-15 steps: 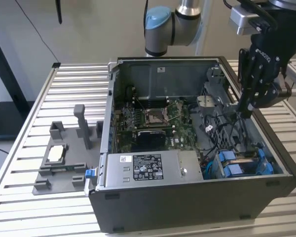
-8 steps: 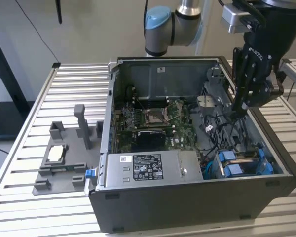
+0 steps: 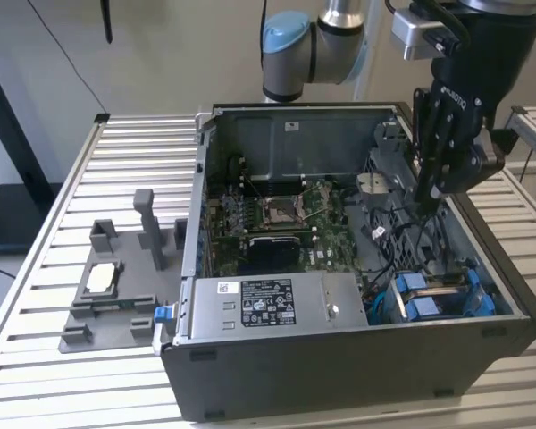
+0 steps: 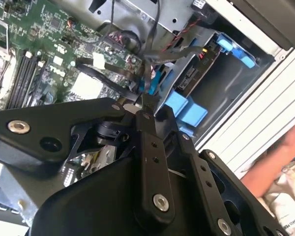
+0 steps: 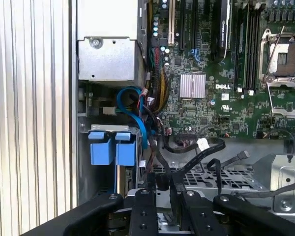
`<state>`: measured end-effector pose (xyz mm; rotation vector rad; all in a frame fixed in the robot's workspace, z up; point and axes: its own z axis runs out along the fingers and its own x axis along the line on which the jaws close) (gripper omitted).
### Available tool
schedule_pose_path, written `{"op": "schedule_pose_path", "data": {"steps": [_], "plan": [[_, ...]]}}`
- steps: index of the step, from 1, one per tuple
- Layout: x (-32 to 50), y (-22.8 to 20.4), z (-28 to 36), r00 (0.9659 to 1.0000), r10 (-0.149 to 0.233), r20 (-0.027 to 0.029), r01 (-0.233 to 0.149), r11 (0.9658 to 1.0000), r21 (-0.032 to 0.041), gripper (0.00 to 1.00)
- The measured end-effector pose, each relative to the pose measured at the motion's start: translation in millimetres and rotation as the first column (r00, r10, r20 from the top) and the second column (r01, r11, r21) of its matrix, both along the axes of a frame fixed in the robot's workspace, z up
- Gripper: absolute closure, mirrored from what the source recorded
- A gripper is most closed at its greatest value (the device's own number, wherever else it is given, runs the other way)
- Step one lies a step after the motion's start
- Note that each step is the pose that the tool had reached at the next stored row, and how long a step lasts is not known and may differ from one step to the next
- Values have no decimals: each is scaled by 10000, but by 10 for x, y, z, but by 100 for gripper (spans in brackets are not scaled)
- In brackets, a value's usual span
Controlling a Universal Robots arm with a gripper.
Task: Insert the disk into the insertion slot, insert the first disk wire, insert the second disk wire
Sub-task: 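Insert the second disk wire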
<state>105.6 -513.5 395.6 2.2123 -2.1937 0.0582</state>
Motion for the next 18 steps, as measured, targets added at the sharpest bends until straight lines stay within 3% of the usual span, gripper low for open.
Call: {"op": "schedule_pose_path", "data": {"steps": [3, 6, 13, 18], "plan": [[-6, 40, -13, 9998, 209, 15, -209, 9998, -11, 73], [-12, 41, -21, 9989, 476, 11, -476, 9988, -138, 73], [-27, 41, -35, 9976, 693, 31, -692, 9972, -290, 73], [-30, 40, -57, 9975, 707, 78, -702, 9965, -445, 84]]}}
